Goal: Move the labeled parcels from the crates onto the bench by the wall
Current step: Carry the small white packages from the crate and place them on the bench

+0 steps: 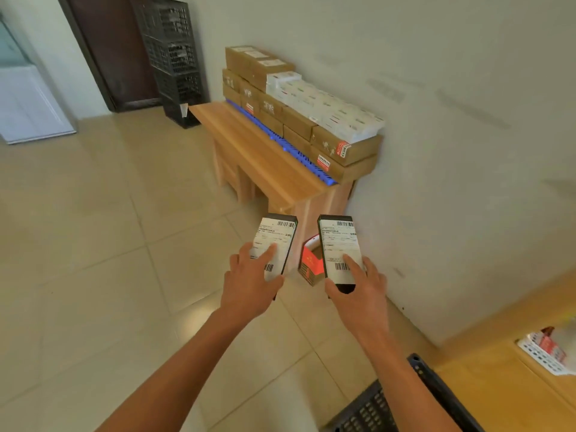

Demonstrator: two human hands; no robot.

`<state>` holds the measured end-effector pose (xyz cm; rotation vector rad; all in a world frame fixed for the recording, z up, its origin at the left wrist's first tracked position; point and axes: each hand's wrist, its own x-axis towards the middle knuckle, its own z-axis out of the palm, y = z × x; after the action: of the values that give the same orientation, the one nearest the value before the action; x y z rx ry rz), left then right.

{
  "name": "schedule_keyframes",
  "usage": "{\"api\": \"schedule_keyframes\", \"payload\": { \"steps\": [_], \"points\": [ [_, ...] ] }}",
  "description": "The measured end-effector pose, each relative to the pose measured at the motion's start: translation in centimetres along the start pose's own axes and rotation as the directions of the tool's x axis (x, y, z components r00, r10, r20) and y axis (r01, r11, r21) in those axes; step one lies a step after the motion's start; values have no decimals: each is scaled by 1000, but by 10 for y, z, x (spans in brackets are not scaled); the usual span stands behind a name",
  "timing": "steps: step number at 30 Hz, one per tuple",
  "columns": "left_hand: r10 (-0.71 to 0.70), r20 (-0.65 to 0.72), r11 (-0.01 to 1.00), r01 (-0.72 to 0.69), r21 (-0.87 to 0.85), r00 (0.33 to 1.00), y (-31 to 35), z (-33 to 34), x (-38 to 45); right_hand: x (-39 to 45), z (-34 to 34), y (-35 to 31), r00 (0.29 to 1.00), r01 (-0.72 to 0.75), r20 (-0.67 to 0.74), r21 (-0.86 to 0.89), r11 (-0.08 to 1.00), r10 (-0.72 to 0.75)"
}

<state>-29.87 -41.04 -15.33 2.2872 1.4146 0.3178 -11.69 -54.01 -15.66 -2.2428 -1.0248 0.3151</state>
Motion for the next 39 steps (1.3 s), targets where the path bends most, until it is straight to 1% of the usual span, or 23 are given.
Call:
{"api": "schedule_keyframes", "payload": {
  "steps": [4,7,9,13,17,23,29,33,39],
  "points": [
    [-11,-27,1000,12,14,1000,-23,-25,63,58,25,-41,998,58,-15,8,998,-58],
    [6,-42,1000,-4,30,999,-36,-39,118,111,49,-63,999,51,3,36,998,-51],
    [17,-54,999,-15,49,998,-43,-48,158,150,63,-78,998,65,-12,29,997,-65],
    [-19,-62,998,23,59,998,-51,-67,232,222,79,-113,998,48,37,14,999,-49],
    [-27,-88,998,32,54,996,-58,-83,305,294,96,-146,994,95,35,100,990,-99],
    [-41,-64,999,42,15,997,-72,-97,403,389,133,-183,995,92,45,43,995,-94],
    [18,-50,999,-20,-31,999,-105,-113,528,493,188,-225,997,74,15,16,997,-74],
    [48,-13,999,-49,-14,999,-131,-126,620,558,221,-263,1000,12,-6,-1,1000,-12],
    [150,23,989,-150,10,988,-127,-147,744,644,242,-298,994,-35,-103,14,999,36]
  ]
}}
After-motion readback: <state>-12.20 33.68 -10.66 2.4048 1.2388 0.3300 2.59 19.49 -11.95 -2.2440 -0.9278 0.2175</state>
